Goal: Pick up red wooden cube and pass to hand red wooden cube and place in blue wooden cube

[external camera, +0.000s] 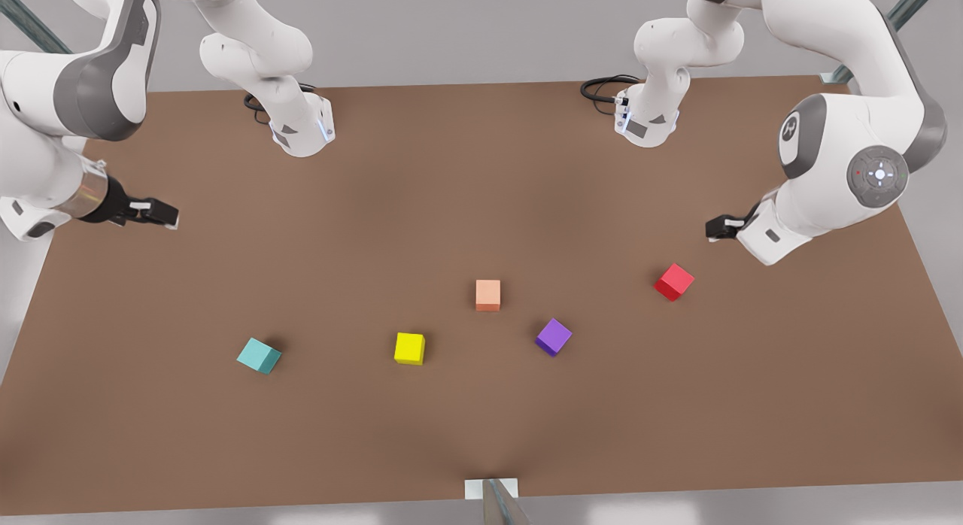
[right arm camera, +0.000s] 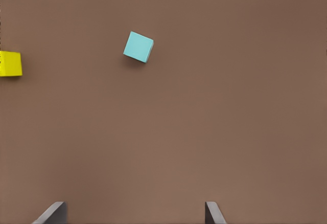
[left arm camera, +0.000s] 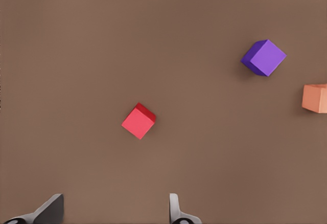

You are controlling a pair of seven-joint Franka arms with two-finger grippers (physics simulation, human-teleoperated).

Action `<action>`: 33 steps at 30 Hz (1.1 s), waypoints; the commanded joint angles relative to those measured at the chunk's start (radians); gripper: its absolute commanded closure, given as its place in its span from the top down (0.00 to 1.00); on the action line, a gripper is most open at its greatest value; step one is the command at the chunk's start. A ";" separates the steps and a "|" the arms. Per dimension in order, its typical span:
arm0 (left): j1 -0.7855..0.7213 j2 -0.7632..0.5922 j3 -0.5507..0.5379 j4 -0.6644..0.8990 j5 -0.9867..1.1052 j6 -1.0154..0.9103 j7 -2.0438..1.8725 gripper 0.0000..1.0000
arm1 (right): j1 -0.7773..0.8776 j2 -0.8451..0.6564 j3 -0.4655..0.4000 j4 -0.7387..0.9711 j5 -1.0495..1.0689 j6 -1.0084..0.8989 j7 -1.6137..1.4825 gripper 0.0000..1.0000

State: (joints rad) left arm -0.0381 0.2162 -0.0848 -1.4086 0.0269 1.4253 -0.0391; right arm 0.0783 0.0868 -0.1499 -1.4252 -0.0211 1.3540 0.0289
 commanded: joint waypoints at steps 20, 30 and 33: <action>-0.002 0.140 0.106 -0.633 -0.096 0.903 -0.871 1.00 | 0.072 0.157 -0.003 0.088 -0.026 0.131 0.029 1.00; 0.004 0.186 0.116 -0.717 -0.170 1.017 -0.869 1.00 | 0.069 0.162 -0.002 0.080 -0.022 0.135 0.019 1.00; 0.006 0.186 0.120 -0.740 -0.170 1.021 -0.869 1.00 | 0.069 0.162 -0.002 0.078 -0.017 0.135 0.003 1.00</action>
State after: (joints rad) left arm -0.0323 0.4022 0.0344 -2.1440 -0.1372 2.4089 -0.7141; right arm 0.1471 0.2497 -0.1514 -1.3469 -0.0412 1.4870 0.0497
